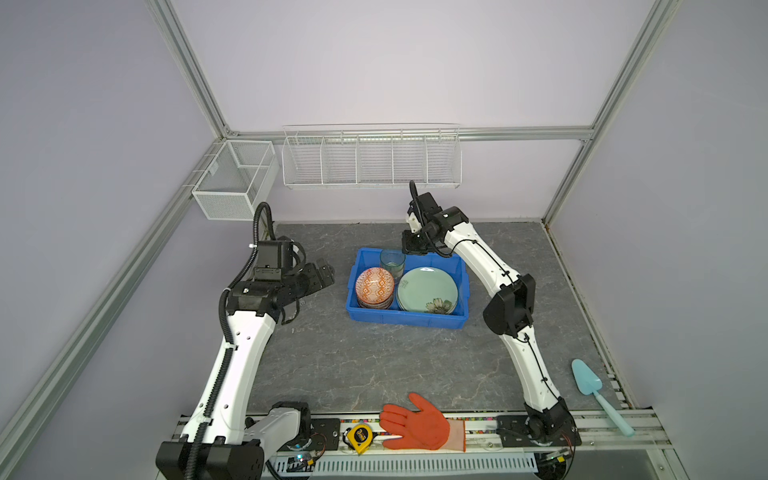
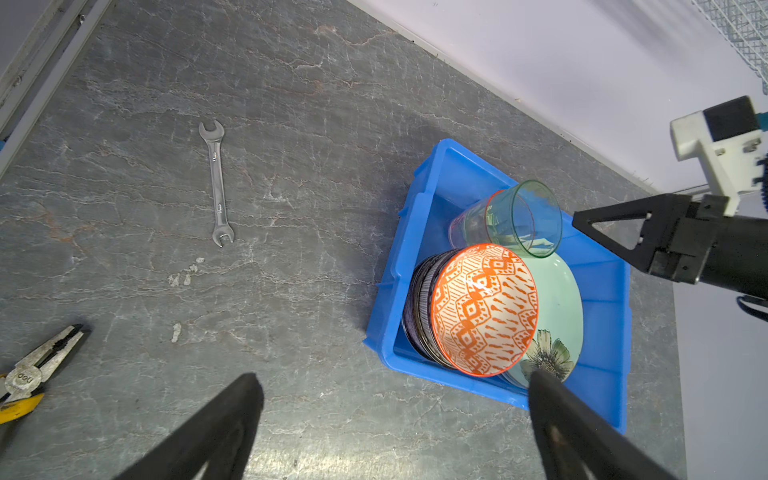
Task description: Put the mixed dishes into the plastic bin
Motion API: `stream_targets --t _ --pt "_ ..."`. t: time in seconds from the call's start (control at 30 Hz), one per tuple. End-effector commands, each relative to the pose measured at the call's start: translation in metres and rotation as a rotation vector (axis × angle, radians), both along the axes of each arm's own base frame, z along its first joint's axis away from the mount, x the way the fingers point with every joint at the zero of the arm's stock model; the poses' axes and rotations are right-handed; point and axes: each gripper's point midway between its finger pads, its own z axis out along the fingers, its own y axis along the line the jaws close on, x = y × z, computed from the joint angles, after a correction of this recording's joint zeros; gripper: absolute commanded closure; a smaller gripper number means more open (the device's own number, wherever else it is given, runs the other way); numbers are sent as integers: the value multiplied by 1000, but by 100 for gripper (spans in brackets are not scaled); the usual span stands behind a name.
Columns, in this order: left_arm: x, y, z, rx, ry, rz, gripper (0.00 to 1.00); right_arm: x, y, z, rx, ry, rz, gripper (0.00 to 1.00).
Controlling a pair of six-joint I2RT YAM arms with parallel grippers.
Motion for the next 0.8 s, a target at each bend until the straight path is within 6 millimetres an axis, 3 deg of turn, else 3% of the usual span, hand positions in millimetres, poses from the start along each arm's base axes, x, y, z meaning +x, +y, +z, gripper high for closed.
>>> stream_targets --t 0.0,0.3,0.6,0.77 --pt "-1 4 -3 18 -2 -4 1 -10 -10 59 29 -95 10 77" --pt "9 6 -4 50 -35 -14 1 -30 -41 94 30 -146 23 76" --pt "26 6 -5 77 -105 -32 1 -57 -109 119 -29 -203 -24 72" --pt "36 -2 2 99 -212 -107 1 -81 -158 119 -67 -235 -102 51"
